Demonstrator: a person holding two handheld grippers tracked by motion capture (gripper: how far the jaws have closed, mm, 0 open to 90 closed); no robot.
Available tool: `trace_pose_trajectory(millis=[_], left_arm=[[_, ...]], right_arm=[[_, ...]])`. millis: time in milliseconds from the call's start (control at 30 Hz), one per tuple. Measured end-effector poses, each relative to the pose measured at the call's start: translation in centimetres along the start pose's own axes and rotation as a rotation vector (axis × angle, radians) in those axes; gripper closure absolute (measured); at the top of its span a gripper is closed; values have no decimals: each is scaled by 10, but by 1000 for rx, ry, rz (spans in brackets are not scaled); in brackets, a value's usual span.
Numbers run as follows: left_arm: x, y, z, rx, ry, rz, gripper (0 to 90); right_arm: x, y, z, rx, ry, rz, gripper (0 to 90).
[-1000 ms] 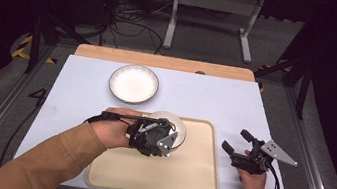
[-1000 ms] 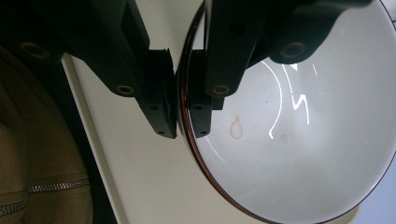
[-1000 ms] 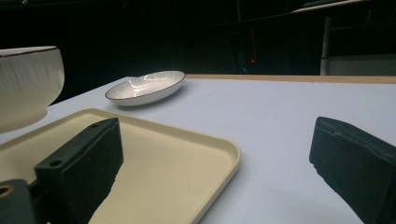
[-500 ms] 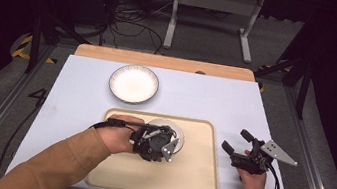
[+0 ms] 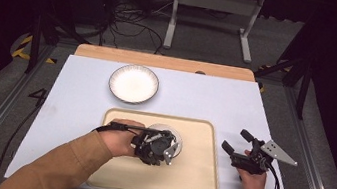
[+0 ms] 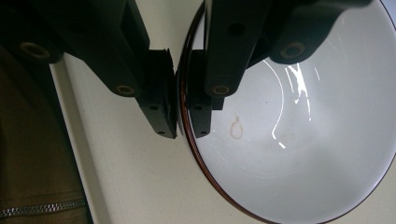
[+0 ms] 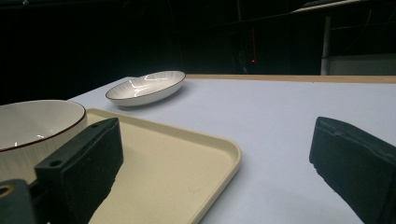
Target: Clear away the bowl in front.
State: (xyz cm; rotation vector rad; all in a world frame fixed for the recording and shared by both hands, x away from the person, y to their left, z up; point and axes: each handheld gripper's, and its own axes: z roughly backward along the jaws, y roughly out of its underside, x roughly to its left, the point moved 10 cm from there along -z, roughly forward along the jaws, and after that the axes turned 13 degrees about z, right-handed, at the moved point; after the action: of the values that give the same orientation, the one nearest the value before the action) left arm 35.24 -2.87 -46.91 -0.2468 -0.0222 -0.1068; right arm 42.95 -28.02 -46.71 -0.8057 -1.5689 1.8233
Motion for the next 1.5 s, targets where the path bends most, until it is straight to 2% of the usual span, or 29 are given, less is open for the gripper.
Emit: trace_pose_trajectory(millis=[333,567,833,900,1133,1233,1267,1500], left_arm=[[-2,2,-7,18,1,3,829],[-3,2,-10,3,10,10,829],[-4,4,-10,25,1,5,831],[-6,5,-12,21,15,22,832],[-6,7,-13,32,16,19,831],[-7,7,-15,23,28,31,828],[-7,8,-15,32,27,21,824],[-10,9,-19,37,40,28,794]], right_arm=[[0,0,0,2,0,4,33],[0,0,0,2,0,4,33],[0,0,0,3,0,5,34],[0,1,0,3,0,6,34],[0,1,0,6,-1,6,35],[0,1,0,6,-1,5,36],[0,1,0,6,-1,5,36],[0,1,0,6,-1,5,36]])
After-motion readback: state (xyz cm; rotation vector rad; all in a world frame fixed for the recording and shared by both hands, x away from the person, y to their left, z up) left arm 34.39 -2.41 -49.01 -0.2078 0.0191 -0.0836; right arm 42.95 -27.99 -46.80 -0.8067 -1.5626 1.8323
